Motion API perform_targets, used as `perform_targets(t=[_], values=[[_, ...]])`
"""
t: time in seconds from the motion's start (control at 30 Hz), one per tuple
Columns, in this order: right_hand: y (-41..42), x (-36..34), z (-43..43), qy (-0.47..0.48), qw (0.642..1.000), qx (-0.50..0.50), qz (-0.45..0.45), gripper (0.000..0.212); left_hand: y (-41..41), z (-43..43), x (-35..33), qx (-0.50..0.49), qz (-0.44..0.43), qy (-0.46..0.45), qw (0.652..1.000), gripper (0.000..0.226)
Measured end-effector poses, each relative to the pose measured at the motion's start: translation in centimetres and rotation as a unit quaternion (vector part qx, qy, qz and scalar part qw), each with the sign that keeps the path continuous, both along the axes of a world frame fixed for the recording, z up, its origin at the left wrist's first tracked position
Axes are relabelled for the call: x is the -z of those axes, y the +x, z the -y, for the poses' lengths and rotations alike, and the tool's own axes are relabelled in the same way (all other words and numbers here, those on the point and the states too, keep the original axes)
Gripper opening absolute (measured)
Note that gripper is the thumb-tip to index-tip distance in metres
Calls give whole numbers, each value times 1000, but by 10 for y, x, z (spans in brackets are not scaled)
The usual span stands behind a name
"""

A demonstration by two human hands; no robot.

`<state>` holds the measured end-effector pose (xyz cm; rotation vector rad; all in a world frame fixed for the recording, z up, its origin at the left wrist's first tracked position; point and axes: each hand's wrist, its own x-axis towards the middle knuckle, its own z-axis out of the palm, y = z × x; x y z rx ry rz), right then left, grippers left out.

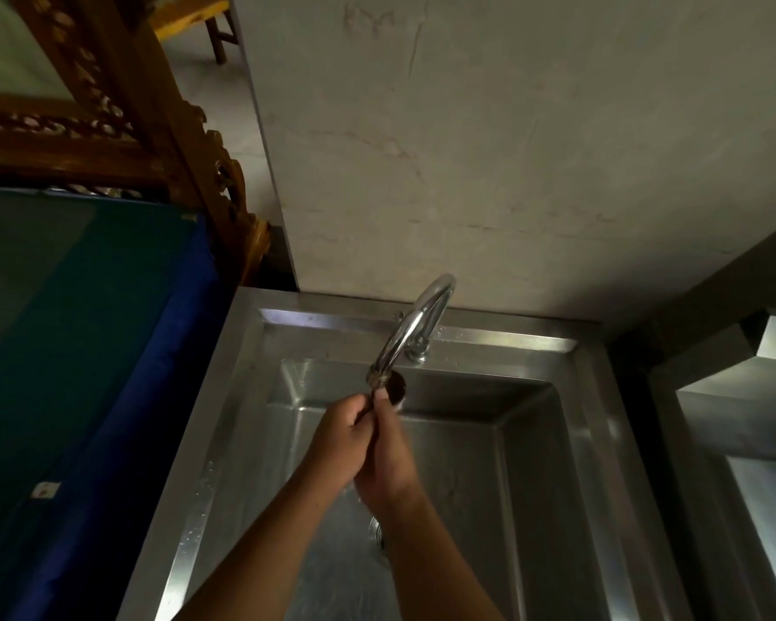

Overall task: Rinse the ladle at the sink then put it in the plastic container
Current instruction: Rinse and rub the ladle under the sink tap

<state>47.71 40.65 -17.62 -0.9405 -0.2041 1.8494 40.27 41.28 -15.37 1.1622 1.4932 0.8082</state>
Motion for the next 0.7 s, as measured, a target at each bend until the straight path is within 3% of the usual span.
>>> perform_targets(t=[0.1,0.2,0.27,0.4,0.47,0.53,0.63,0.67,0.7], values=[[7,1,-6,15,999,-13,29,31,-4,-1,-2,25,-11,23,999,24],[24,1,-18,14,984,-97,146,25,-16,-3,-2,56,-35,31,997,28],[34,-2,-29,45,946,-207,245,31,-25,-6,-3,79,-61,25,995,31],[46,-10,-57,67,821,-412,390,47,-46,-20,-8,159,-164,38,973,35],[54,-15,-71,113,730,-462,491,41,-53,-25,-11,207,-228,37,951,36],[58,-21,-78,197,603,-494,594,38,-56,-26,-12,244,-265,27,933,36],[55,-27,-79,340,351,-510,709,29,-54,-26,-17,305,-332,10,893,32],[53,-29,-76,367,287,-506,726,22,-52,-27,-20,323,-354,6,877,28],[51,-30,-72,377,260,-501,734,16,-51,-27,-22,336,-369,2,867,23]])
